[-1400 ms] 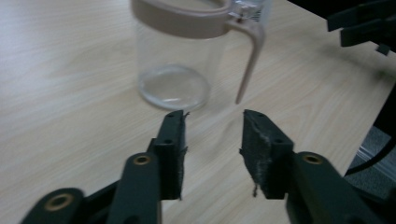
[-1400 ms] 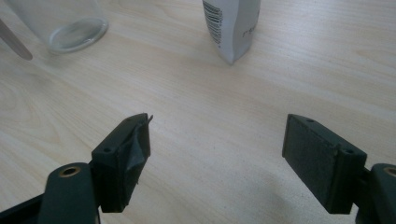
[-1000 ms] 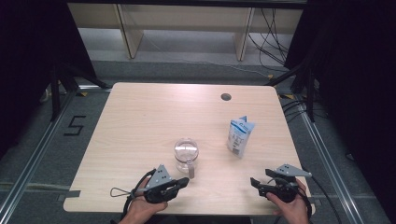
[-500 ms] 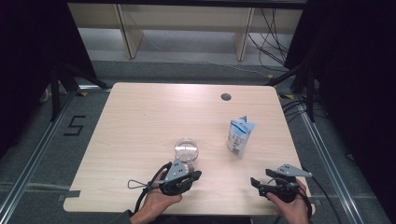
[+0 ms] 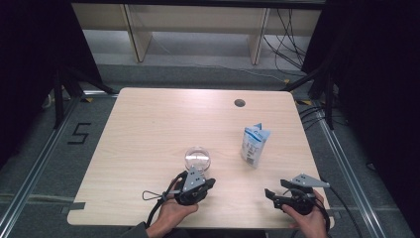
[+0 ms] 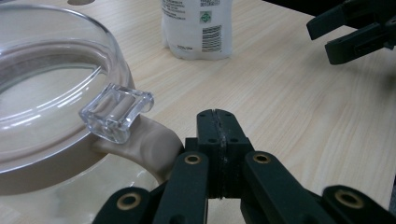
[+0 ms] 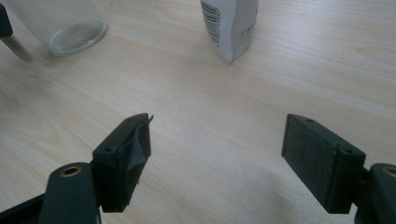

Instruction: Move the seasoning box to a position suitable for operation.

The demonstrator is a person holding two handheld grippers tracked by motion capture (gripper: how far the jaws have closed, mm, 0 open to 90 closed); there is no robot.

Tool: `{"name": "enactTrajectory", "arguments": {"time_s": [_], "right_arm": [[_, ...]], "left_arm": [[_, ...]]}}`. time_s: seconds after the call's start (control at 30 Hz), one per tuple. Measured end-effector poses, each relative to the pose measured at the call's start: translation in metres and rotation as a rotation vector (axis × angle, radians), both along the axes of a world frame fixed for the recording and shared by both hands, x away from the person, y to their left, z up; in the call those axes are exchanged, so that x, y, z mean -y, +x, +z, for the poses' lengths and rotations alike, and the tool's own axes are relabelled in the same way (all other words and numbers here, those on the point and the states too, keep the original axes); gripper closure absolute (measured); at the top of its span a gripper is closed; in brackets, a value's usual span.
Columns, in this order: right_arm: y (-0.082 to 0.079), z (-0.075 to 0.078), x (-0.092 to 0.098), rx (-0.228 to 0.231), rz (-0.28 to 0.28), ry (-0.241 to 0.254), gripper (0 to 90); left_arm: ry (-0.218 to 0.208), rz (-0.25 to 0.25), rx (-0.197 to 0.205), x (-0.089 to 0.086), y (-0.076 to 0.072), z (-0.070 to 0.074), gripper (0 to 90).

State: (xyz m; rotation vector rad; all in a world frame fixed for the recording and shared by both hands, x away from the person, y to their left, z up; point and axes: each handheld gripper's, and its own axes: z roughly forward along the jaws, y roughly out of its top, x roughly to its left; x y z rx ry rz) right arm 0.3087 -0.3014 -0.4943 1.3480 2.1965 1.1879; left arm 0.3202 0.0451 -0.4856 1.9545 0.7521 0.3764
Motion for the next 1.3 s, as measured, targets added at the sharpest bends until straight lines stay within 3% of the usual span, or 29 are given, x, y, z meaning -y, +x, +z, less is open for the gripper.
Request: {"name": "enactTrajectory", "arguments": {"time_s": [0.13, 0.33, 0.6, 0.63, 0.73, 0.77, 1.07, 1.13, 1.17, 1.23, 1.3], "right_arm": [[-0.001, 0.0, -0.001, -0.014, -0.02, 0.015, 24.9], [-0.001, 0.0, -0.001, -0.013, -0.007, 0.008, 25.0], [0.0, 0.0, 0.0, -0.008, -0.002, 0.005, 25.0], [-0.003, 0.001, -0.003, -0.044, -0.028, 0.022, 24.9], [0.0, 0.0, -0.001, -0.007, -0.005, 0.001, 25.0], [-0.002, 0.0, -0.002, -0.023, -0.022, 0.012, 24.9], [-0.001, 0.0, -0.001, -0.011, -0.015, 0.005, 25.0], [-0.002, 0.0, -0.002, -0.035, -0.021, 0.019, 25.0], [0.0, 0.0, 0.0, 0.005, -0.011, -0.013, 25.0], [-0.001, 0.0, -0.001, -0.027, -0.009, 0.016, 25.0], [-0.001, 0.0, -0.002, -0.021, -0.018, 0.014, 25.0]], "left_arm": [[-0.004, 0.019, -0.012, 0.0, -0.002, -0.001, 89.3], [0.004, 0.046, -0.014, -0.006, -0.003, -0.003, 89.2], [0.014, 0.086, -0.02, -0.031, -0.002, -0.006, 88.5], [0.015, 0.091, -0.023, -0.033, -0.002, -0.006, 88.5], [0.023, 0.115, -0.023, -0.043, -0.002, -0.006, 88.5], [0.022, 0.115, -0.02, -0.045, -0.001, -0.006, 88.5], [0.027, 0.168, -0.02, -0.061, 0.005, -0.008, 87.8], [0.028, 0.183, -0.017, -0.064, 0.006, -0.008, 87.7], [0.026, 0.184, -0.017, -0.065, 0.007, -0.008, 87.6], [0.018, 0.204, -0.019, -0.068, 0.007, -0.009, 87.6], [0.027, 0.211, -0.018, -0.072, 0.008, -0.009, 87.4]]}}
